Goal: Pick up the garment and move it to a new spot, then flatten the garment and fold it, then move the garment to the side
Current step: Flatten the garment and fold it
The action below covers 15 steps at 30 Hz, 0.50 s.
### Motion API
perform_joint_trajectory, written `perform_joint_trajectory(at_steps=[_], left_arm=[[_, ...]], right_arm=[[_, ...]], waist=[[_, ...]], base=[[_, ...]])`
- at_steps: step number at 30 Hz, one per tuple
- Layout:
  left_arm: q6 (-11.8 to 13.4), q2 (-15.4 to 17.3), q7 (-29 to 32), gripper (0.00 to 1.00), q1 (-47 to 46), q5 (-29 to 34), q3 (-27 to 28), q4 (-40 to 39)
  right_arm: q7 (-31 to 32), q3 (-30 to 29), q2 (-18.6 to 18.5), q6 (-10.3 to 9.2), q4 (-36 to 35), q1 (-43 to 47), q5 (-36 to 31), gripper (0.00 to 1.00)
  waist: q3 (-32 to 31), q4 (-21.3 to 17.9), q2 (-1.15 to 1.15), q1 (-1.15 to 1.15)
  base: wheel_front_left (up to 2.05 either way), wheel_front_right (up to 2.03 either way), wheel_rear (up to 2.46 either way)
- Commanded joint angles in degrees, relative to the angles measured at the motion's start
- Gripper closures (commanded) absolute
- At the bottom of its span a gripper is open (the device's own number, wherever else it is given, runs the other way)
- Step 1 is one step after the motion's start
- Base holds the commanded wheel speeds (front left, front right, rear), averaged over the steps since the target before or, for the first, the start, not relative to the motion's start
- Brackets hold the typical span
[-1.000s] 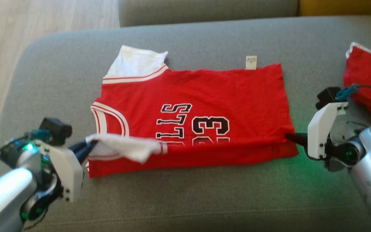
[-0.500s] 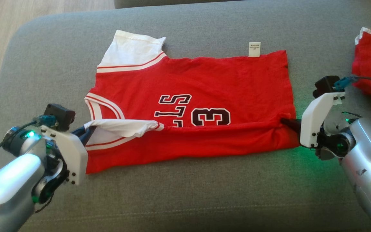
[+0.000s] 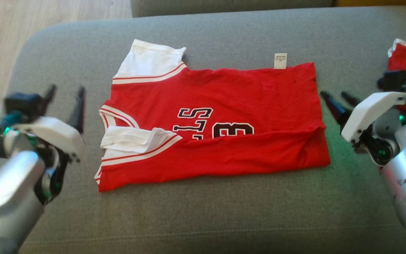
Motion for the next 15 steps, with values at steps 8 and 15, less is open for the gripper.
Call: perform_joint_trajectory(at_steps=[8, 15], left_arm=[[5.16, -5.92, -1.60, 0.00, 11.14, 6.72, 25.42, -15.81], [0.26, -17.58, -1.61, 0.00, 25.64, 15.53, 39.03, -19.64]], right_arm=[[-20.89, -4.67, 1.48, -0.02, -8.99, 5.70, -4.11, 0.00], [-24.79, -13.36, 6.90, -0.02, -19.01, 17.83, -11.89, 0.00]], waist=[[-2.26, 0.03, 0.00, 0.00], [-3.82, -0.58, 0.00, 0.00]], base=[[0.00, 0.00, 0.00], [0.00, 0.00, 0.00]])
